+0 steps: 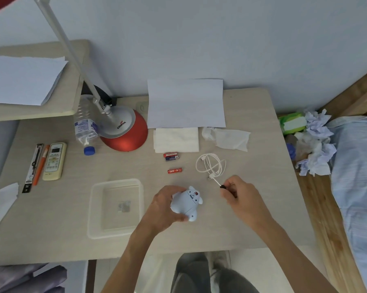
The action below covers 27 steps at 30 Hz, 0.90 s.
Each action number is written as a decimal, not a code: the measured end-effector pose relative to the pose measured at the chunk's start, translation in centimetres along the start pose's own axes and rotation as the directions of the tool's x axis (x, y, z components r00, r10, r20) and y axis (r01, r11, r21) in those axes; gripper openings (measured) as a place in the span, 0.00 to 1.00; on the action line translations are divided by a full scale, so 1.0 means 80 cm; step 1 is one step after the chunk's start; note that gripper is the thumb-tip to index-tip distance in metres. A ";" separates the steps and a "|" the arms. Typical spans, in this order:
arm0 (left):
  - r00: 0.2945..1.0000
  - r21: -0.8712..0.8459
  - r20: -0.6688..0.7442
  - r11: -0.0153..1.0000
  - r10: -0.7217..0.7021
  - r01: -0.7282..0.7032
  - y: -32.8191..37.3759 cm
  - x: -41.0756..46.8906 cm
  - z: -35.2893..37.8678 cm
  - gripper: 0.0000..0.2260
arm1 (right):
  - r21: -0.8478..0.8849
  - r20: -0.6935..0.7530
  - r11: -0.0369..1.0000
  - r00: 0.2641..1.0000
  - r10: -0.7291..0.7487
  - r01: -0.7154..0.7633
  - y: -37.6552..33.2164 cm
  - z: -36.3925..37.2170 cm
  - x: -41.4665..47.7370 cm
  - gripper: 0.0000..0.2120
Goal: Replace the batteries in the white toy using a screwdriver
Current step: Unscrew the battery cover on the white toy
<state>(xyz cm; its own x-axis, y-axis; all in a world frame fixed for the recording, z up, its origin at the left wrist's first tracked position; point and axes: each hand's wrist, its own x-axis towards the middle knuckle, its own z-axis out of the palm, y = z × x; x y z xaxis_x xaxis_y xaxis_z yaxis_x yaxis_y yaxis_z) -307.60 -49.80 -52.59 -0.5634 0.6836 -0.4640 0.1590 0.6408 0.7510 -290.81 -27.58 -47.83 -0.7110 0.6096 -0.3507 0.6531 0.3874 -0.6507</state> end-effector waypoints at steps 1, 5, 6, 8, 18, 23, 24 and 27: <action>1.000 -0.002 -0.002 1.000 0.005 -0.005 0.001 0.001 -0.001 0.36 | -0.011 0.019 1.000 1.000 -0.016 0.016 -0.004 0.000 0.000 0.04; 1.000 -0.002 0.001 1.000 -0.004 0.004 0.008 0.005 0.000 0.37 | -0.090 0.097 0.988 0.989 -0.115 0.123 -0.021 -0.006 0.002 0.03; 1.000 -0.001 0.000 1.000 -0.005 0.005 0.008 0.006 0.000 0.37 | -0.110 0.104 0.982 0.985 -0.140 0.151 -0.025 -0.007 0.002 0.03; 1.000 -0.011 -0.007 1.000 0.000 -0.001 0.009 0.007 0.002 0.37 | -0.146 0.099 0.970 0.978 -0.182 0.195 -0.034 -0.010 0.002 0.02; 0.999 -0.108 -0.031 0.994 -0.018 0.015 0.003 0.000 0.018 0.38 | -0.245 0.118 0.903 0.935 -0.333 0.353 -0.049 -0.009 0.009 0.02; 0.999 -0.125 -0.038 0.992 -0.018 0.013 0.000 -0.001 0.023 0.38 | -0.257 0.124 0.886 0.922 -0.366 0.386 -0.050 -0.005 0.009 0.03; 0.999 -0.123 -0.041 0.992 -0.017 0.012 0.000 0.000 0.024 0.38 | -0.256 0.125 0.885 0.921 -0.370 0.390 -0.050 -0.005 0.009 0.03; 0.999 -0.103 -0.040 0.995 -0.011 0.006 0.003 -0.001 0.025 0.38 | -0.265 0.146 0.874 0.913 -0.382 0.408 -0.049 -0.006 0.009 0.03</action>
<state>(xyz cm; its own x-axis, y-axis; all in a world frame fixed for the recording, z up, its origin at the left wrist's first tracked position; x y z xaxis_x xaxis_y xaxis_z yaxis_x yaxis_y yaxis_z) -305.90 -49.01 -53.35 -0.5970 0.6622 -0.4528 0.0707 0.6056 0.7926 -293.77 -28.27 -45.21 -0.9363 0.3073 -0.1697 0.3495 0.7707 -0.5328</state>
